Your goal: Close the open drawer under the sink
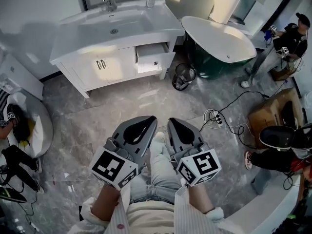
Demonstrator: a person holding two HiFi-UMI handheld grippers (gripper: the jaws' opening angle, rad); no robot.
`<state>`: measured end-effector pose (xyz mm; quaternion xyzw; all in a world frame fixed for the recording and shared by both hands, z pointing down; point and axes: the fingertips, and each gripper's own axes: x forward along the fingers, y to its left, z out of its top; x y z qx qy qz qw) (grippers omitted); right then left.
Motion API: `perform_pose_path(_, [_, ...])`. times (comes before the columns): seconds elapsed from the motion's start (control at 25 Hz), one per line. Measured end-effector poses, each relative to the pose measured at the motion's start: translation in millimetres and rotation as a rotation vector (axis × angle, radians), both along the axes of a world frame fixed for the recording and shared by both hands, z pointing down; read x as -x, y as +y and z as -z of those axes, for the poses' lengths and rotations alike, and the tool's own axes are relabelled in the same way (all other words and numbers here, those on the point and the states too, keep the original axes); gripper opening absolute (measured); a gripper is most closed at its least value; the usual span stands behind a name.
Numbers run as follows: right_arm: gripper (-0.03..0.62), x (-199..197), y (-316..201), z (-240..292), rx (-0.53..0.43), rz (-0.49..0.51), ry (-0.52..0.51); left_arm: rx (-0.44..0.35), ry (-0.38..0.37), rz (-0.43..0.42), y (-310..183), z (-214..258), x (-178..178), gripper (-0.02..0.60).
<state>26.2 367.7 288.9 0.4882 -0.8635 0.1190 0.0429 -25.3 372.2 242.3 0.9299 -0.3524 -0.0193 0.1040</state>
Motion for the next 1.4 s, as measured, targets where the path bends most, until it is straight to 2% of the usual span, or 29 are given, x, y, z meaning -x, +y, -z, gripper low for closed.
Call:
perform_pose_path(0.32, [0.006, -16, -82, -11, 0.022, 0.035, 0.007, 0.002, -0.004, 0.035, -84, -4, -16, 0.015])
perform_pose_path(0.56, [0.006, -35, -148, -3, 0.042, 0.071, 0.010, 0.017, -0.011, 0.073, -148, 5, -34, 0.015])
perform_pose_path(0.8, [0.006, -52, -201, 5, 0.033, 0.121, 0.019, -0.002, -0.011, 0.115, -199, 17, -53, 0.015])
perform_pose_path(1.0, [0.006, -66, -230, 6, 0.019, 0.154, 0.034, -0.015, -0.004, 0.167, -229, 17, -60, 0.015])
perform_pose_path(1.4, [0.006, -80, -264, -8, 0.056, 0.163, 0.014, 0.019, -0.029, 0.222, -264, 4, -57, 0.015])
